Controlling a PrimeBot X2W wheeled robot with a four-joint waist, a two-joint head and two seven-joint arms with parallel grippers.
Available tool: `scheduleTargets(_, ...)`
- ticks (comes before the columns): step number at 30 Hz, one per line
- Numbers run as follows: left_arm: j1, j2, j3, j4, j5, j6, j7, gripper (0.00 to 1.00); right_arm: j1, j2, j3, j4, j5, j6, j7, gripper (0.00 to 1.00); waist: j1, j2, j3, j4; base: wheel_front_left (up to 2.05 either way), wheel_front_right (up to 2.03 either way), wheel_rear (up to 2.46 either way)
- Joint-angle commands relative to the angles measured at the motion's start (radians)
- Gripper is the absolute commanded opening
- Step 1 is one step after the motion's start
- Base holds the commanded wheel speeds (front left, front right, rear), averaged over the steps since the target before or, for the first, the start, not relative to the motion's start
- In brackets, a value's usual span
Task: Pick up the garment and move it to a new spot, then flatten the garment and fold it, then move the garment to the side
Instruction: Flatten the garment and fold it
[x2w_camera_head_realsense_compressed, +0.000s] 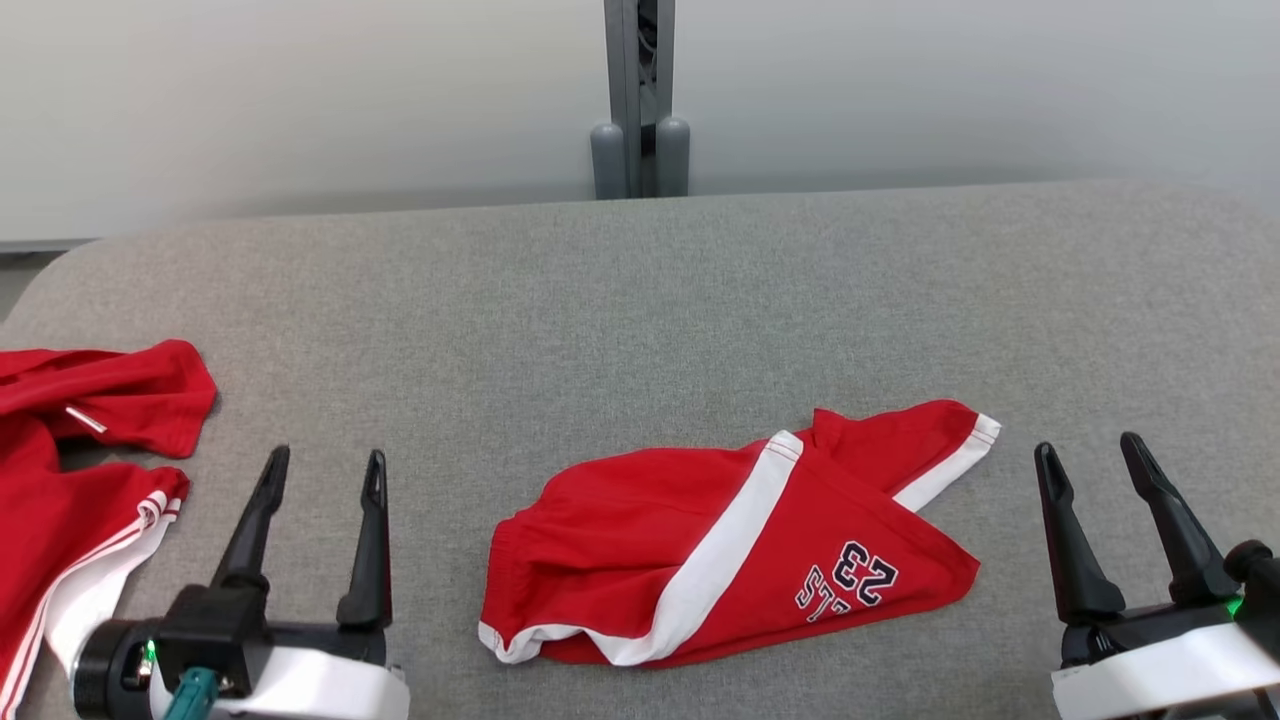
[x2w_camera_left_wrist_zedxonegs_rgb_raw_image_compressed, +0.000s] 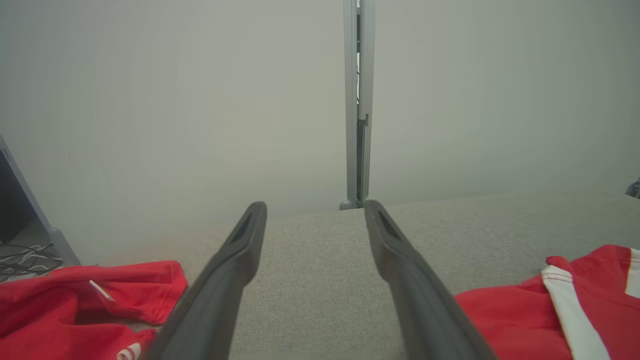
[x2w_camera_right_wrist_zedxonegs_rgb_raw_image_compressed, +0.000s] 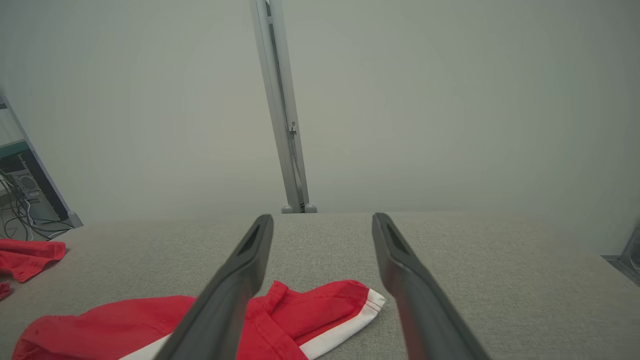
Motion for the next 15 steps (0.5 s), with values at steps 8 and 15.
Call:
scheduleTargets(8,0.065,0.015,-0.009,-0.014,-0.009,0.015,0.021,1.0,0.045,0.009,-0.007,-0.005,-0.017,0.0,0.025,1.0,0.0,0.0,-0.045,0.004,0.0,0.0,0.0)
scheduleTargets(15,0.06,0.016,-0.013,-0.014,-0.015,0.013,0.023,1.0,0.048,0.014,-0.01,-0.01,-0.02,0.0,0.031,1.0,0.0,0.0,-0.047,0.008,0.0,0.0,0.0)
